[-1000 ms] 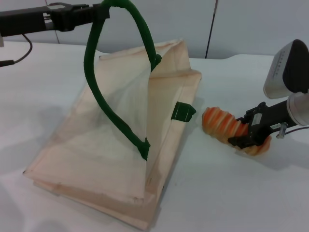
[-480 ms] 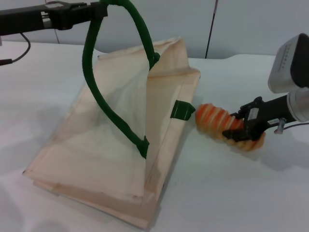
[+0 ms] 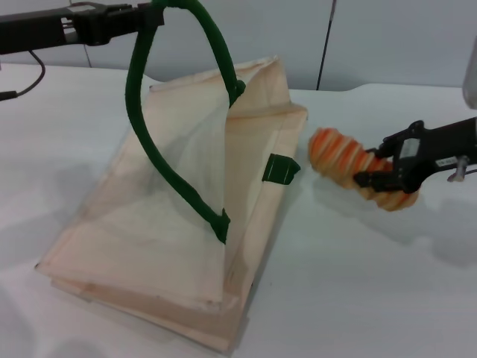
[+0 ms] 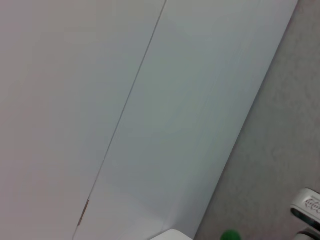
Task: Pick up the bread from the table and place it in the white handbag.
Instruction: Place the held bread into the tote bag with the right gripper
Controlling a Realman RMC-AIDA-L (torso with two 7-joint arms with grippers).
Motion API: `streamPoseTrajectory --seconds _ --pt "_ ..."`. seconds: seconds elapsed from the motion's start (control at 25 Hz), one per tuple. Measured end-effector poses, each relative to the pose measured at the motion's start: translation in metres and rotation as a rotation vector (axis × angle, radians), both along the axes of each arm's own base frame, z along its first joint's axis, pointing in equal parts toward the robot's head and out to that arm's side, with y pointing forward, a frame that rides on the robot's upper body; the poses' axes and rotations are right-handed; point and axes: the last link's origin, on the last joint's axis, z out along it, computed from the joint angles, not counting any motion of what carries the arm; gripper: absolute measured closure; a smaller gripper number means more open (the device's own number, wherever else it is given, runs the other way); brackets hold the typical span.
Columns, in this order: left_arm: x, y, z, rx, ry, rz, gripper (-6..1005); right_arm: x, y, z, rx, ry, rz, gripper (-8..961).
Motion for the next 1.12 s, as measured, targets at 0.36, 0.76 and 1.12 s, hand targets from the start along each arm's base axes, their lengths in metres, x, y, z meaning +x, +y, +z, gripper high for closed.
streamPoseTrajectory --seconds 0.36,0.76,1.12 --pt "0.007 0.004 -0.001 -0.002 0.005 -0.014 878 -0.037 -0.007 -0.017 -0.140 0.059 0.112 557" --pt "0.016 0.010 -0.003 -0.009 0.007 -0.032 877 -0.067 0.006 -0.050 -0.160 0.019 0.159 608" --pt "0.020 0.011 -0.006 -0.014 0.004 -0.042 877 -0.081 0.012 -0.066 -0.152 0.014 0.160 626"
